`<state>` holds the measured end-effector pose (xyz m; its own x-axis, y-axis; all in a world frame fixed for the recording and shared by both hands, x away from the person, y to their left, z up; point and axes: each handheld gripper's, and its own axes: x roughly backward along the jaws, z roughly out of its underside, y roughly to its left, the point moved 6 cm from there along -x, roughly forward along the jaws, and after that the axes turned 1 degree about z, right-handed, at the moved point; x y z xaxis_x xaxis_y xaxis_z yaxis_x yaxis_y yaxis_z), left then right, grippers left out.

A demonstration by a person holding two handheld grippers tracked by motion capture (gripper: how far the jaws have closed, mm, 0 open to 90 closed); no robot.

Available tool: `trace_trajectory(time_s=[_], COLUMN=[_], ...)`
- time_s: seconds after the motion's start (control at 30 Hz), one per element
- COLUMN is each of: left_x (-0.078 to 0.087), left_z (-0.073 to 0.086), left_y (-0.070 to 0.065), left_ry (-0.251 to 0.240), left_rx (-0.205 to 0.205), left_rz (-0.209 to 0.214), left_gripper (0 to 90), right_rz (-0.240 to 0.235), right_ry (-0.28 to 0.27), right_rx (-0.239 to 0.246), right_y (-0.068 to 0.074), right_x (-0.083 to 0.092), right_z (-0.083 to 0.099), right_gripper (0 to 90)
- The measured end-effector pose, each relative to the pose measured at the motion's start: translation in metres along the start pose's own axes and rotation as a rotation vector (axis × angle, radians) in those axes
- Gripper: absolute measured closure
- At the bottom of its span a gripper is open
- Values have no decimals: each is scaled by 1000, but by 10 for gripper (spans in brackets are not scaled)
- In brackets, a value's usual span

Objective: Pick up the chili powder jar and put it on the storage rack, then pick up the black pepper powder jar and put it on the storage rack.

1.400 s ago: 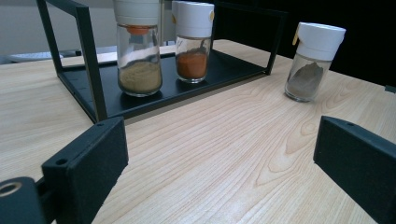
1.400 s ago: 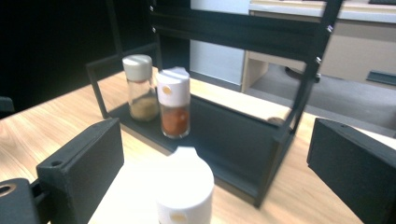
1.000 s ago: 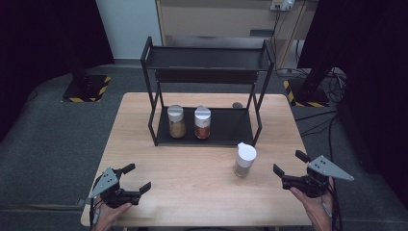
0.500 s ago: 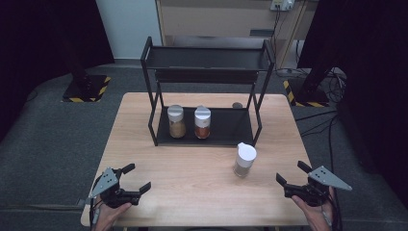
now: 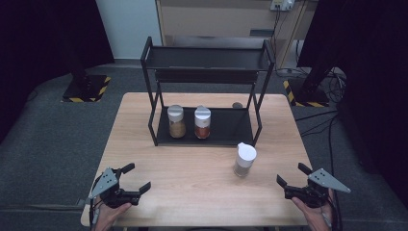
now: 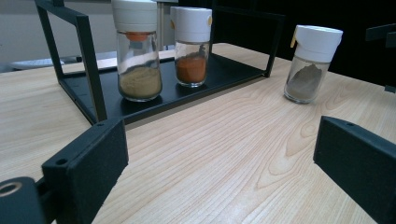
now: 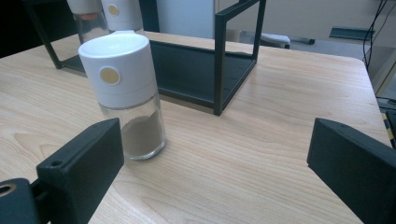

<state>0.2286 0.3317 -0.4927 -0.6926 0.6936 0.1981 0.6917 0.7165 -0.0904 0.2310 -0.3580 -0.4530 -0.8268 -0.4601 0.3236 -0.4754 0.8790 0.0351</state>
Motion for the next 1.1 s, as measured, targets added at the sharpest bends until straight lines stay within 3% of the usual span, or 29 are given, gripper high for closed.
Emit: trace_trajectory(time_s=[1.1], left_x=[-1], left_z=[-1], left_y=[-1], left_ry=[7], left_rx=[-7], left_rz=[6], left_gripper=[22], right_rz=[4], right_ry=[-1], right_rx=[-1], right_y=[-1], right_x=[0], right_z=[1], right_gripper=[38])
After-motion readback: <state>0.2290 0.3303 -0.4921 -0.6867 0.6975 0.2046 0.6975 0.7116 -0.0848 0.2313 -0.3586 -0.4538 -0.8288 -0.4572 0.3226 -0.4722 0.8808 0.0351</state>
